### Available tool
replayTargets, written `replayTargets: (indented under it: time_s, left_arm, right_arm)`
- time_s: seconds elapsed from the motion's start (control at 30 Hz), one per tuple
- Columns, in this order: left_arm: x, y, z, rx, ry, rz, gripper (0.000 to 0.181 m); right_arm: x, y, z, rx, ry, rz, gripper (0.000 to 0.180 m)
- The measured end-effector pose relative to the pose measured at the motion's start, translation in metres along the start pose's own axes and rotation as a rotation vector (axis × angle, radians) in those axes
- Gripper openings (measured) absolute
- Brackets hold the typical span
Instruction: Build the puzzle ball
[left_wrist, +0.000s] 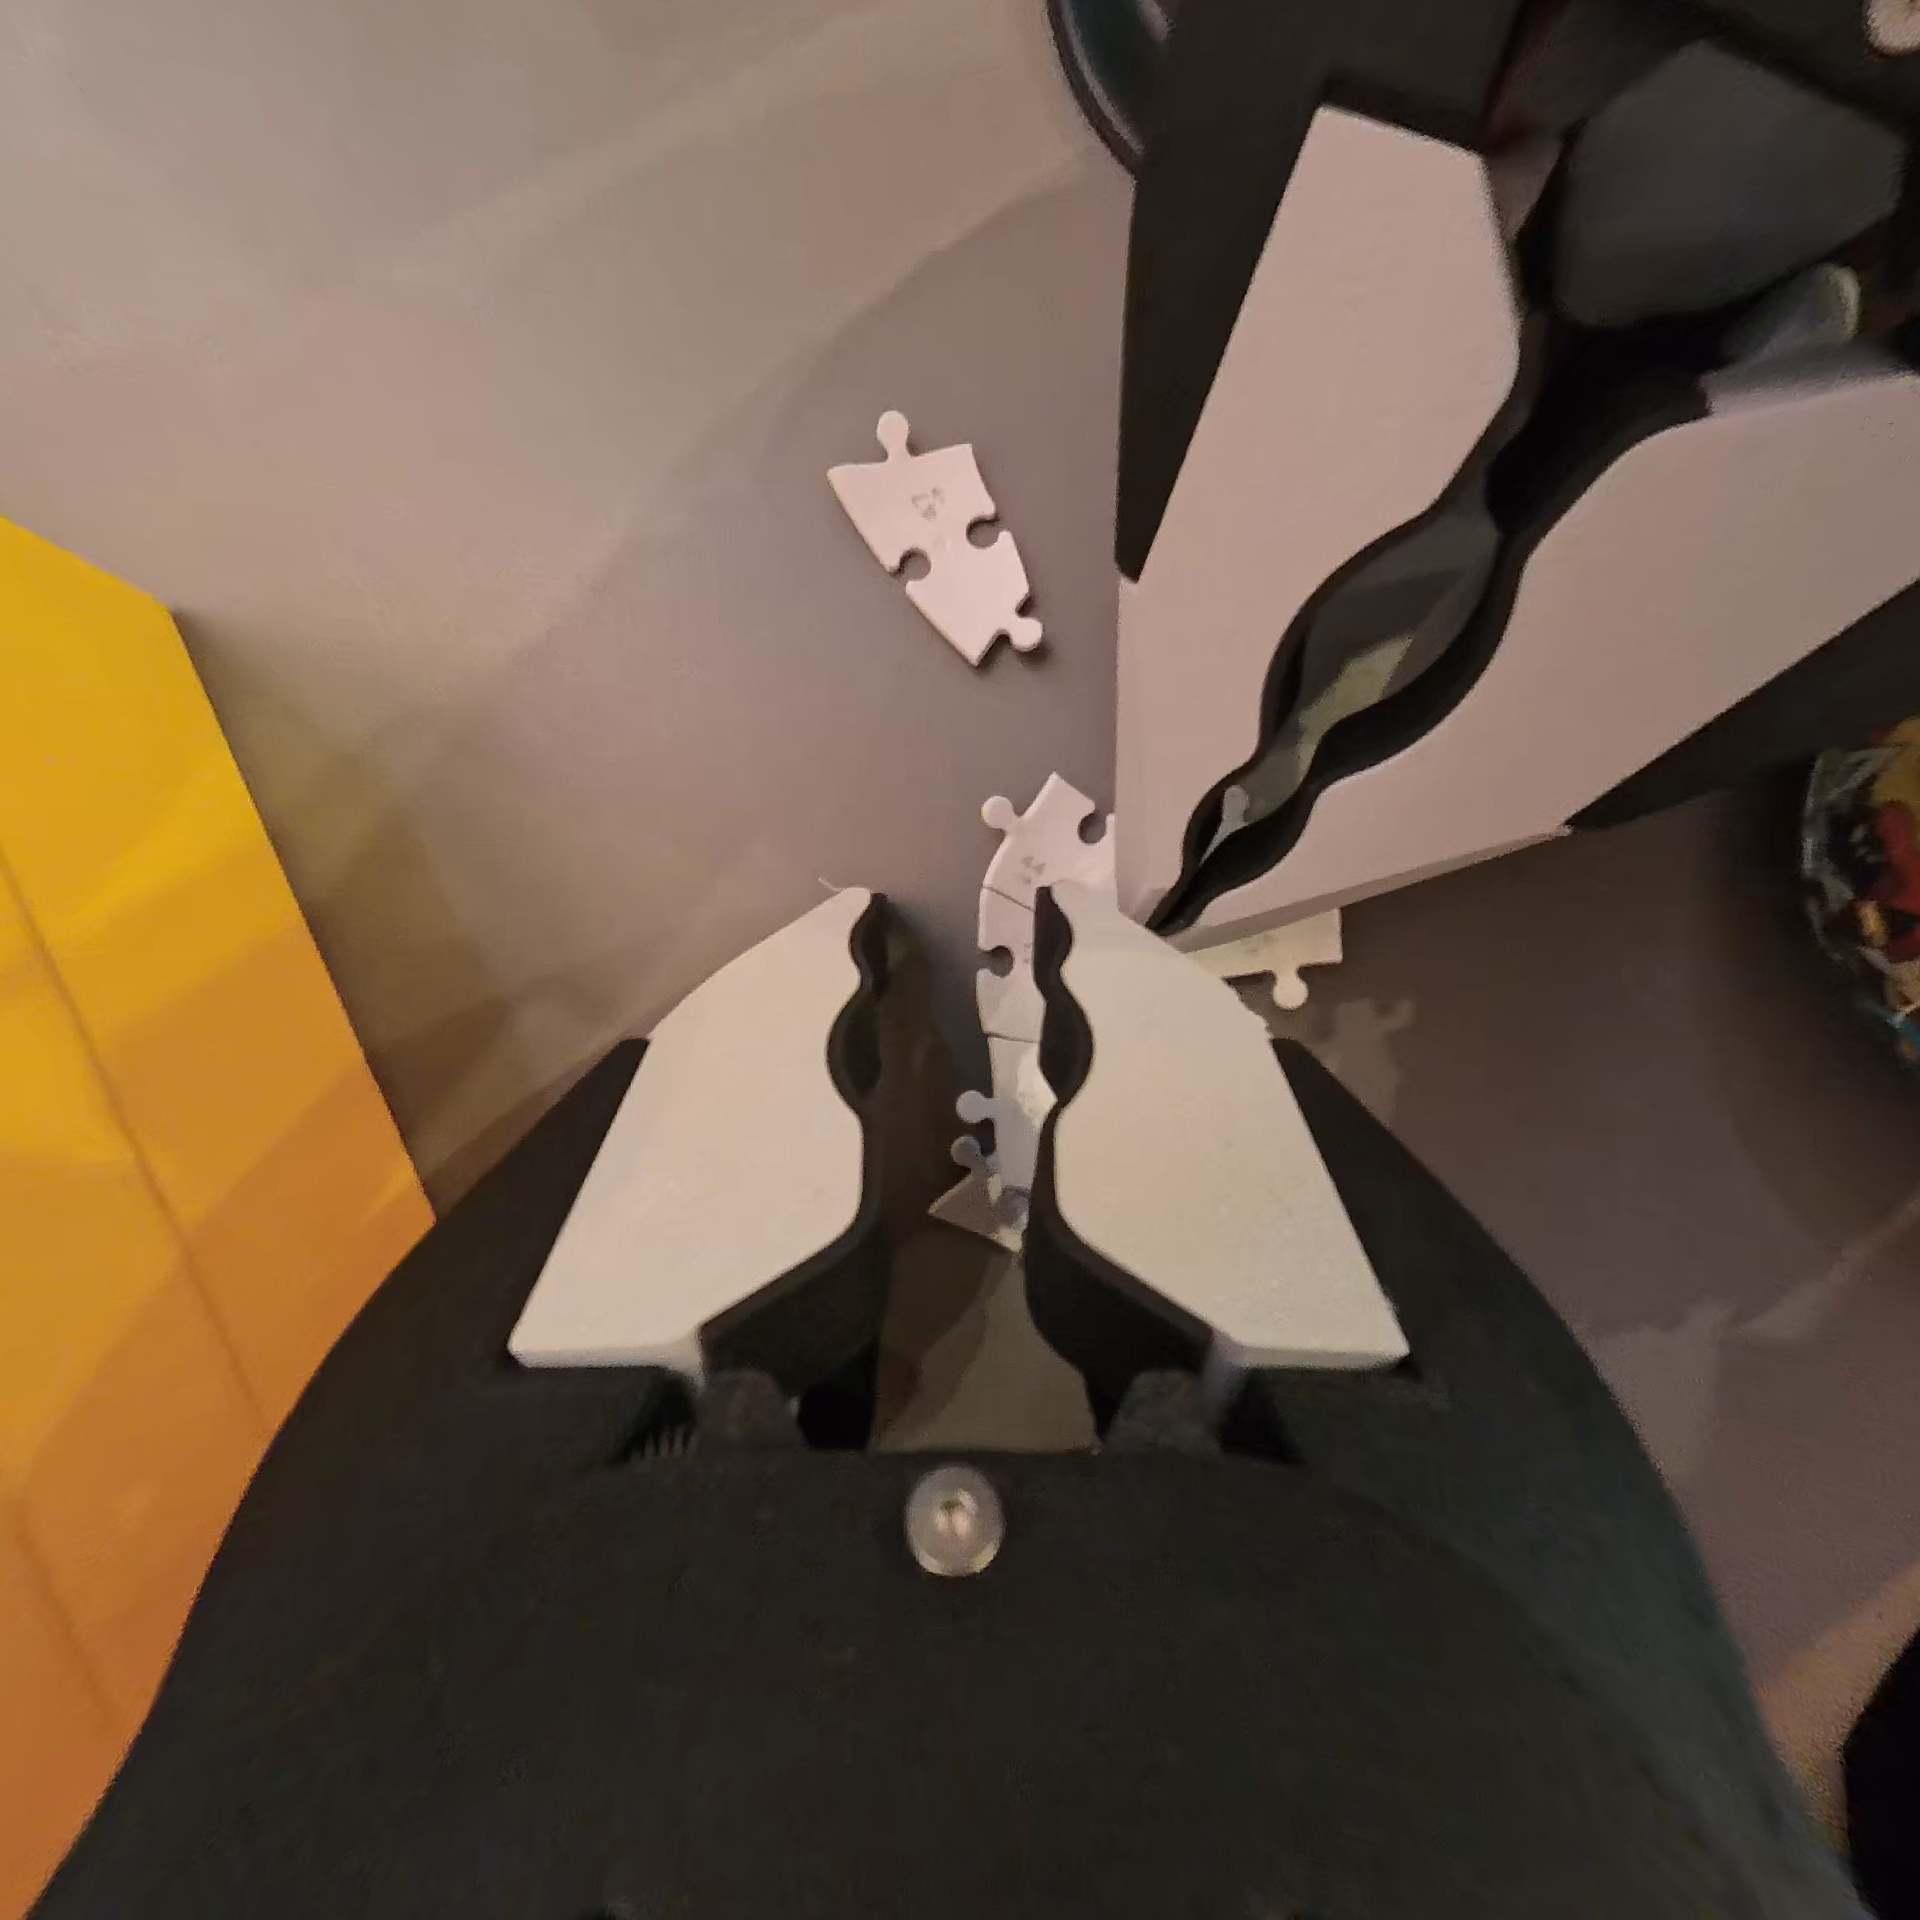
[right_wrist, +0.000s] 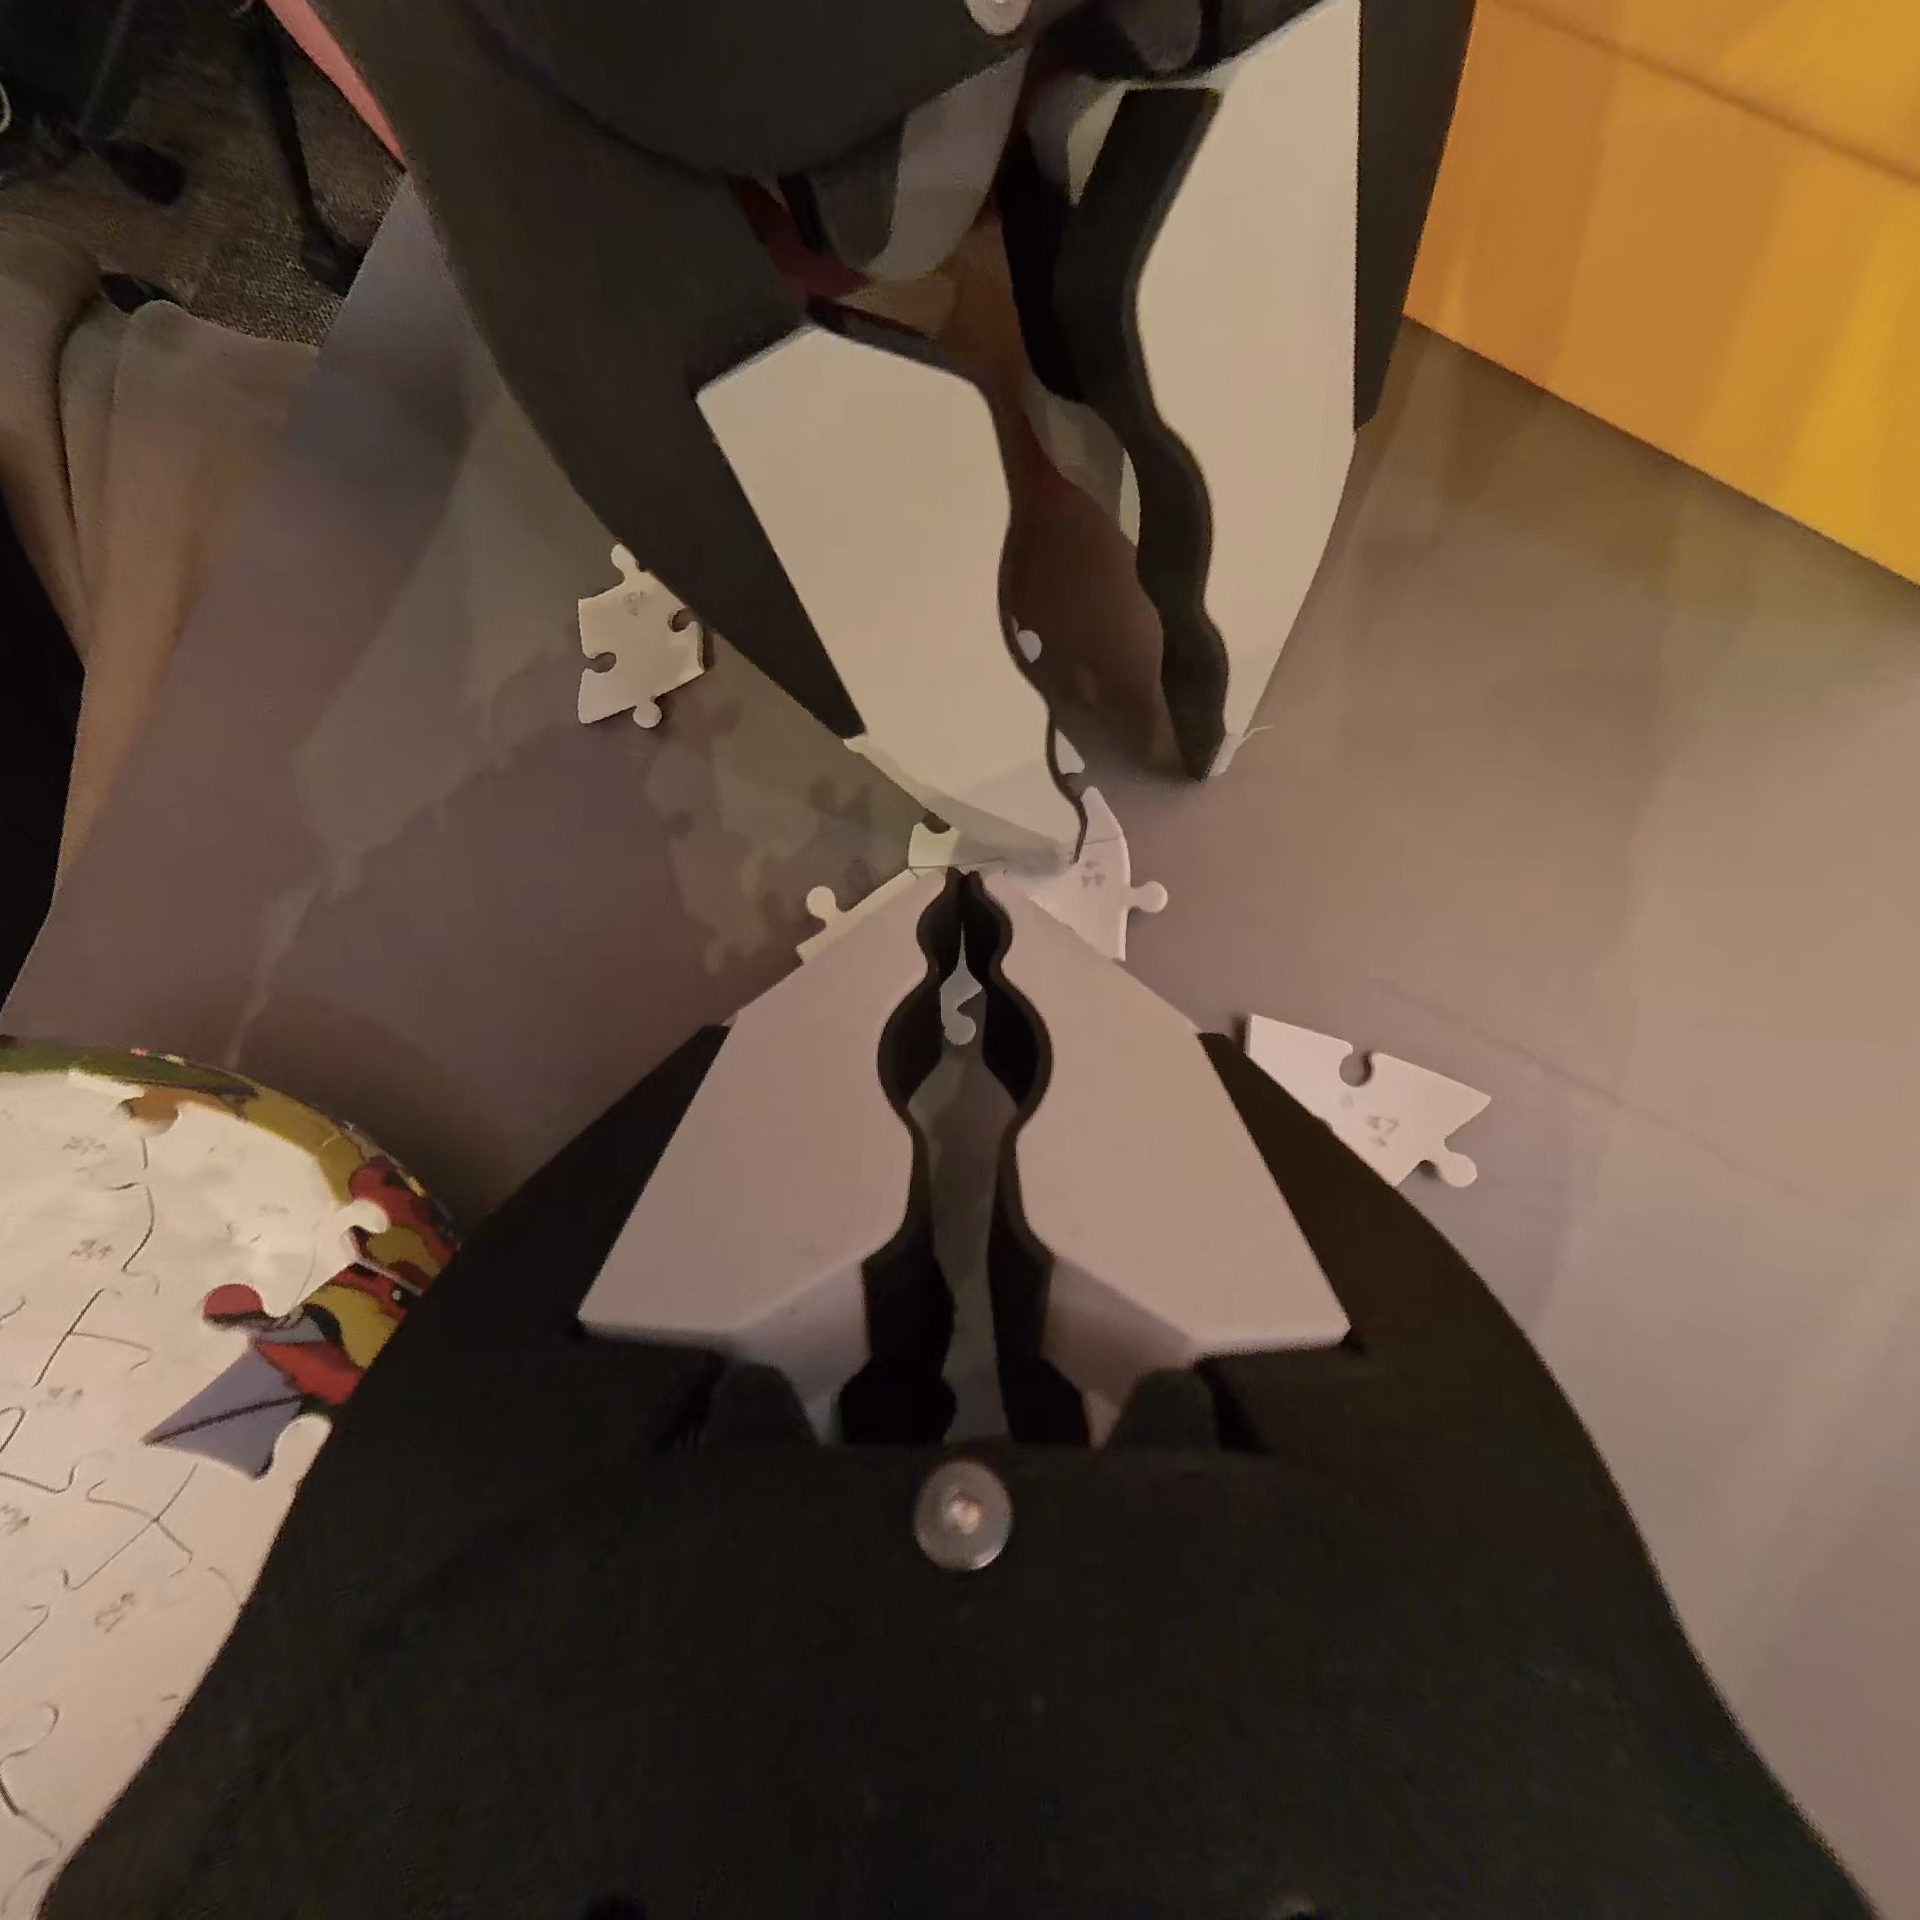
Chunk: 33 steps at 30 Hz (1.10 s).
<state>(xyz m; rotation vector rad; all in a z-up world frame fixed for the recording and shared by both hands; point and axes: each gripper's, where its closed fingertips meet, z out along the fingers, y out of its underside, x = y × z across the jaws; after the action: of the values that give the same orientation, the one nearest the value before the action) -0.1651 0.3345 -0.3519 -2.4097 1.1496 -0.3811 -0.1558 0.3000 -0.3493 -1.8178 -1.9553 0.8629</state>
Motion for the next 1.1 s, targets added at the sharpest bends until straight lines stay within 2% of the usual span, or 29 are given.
replayTargets:
  time_s: [0.33, 0.53, 0.83, 1.1]
  left_arm:
    - [0.002, 0.001, 0.001, 0.022, 0.002, 0.03, 0.022]
    - [0.002, 0.002, 0.0, 0.035, 0.001, 0.0, 0.02]
    - [0.005, 0.007, -0.009, 0.059, 0.01, -0.029, 0.026]
    - [0.002, 0.01, -0.009, 0.054, -0.052, -0.009, 0.026]
  right_arm:
    - [0.0, -0.002, -0.001, 0.017, 0.007, 0.01, 0.0]
    - [0.012, -0.013, -0.032, 0.177, 0.049, 0.116, 0.0]
    - [0.015, 0.012, -0.017, 0.05, 0.095, 0.111, 0.0]
    - [0.01, 0.01, -0.01, 0.02, 0.085, 0.09, 0.0]
